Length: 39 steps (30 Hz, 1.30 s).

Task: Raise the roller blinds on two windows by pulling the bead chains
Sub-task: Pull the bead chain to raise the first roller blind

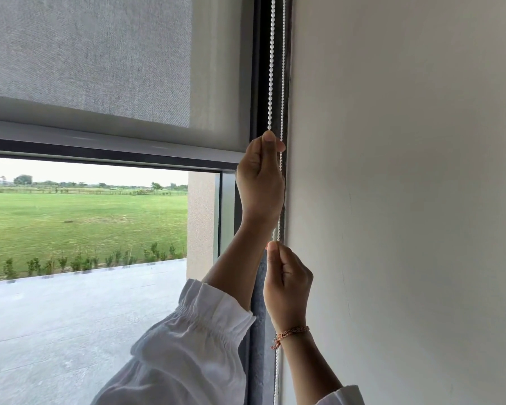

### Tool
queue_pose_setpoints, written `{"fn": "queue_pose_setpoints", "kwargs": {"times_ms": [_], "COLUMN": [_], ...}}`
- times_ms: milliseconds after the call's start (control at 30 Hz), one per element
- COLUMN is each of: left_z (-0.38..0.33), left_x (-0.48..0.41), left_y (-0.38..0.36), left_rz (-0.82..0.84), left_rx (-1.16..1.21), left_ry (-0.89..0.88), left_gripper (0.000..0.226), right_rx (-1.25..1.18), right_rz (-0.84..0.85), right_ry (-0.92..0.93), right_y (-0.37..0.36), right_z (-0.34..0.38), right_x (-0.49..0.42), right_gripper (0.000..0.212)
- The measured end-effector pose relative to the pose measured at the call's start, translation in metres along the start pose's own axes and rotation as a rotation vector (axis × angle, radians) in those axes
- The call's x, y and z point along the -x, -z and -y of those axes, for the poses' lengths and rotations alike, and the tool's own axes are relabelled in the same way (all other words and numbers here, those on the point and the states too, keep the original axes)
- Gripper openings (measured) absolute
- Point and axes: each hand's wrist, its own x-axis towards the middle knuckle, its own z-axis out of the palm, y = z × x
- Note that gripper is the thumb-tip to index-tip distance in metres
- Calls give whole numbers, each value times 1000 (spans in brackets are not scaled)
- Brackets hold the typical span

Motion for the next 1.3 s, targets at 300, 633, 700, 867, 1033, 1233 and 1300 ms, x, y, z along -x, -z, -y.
{"fn": "queue_pose_setpoints", "kwargs": {"times_ms": [300, 633, 700, 867, 1033, 1233, 1300], "left_z": [9, 13, 14, 16, 15, -17, -38], "left_x": [-8, -22, -23, -7, 10, 17, 19], "left_y": [3, 13, 18, 31, 56, 102, 131], "left_rz": [39, 94, 106, 156, 91, 31, 20], "left_rx": [-10, -151, -246, -609, -722, -783, -790], "left_ry": [69, 150, 185, 264, 267, 200, 149], "left_gripper": [31, 24, 21, 42, 42, 33, 31], "right_rx": [-4, -4, 32, -73, -25, 133, 69], "right_rz": [-29, 7, 26, 106, 181, 93, 120], "right_ry": [-57, -229, -341, -712, -800, -646, -653], "right_y": [-11, -11, -12, -19, -32, -53, -73], "right_z": [-9, -14, -16, -22, -22, 16, 40], "right_x": [3, -4, -12, -35, -41, -11, 10], "right_gripper": [25, 23, 20, 17, 26, 40, 36]}}
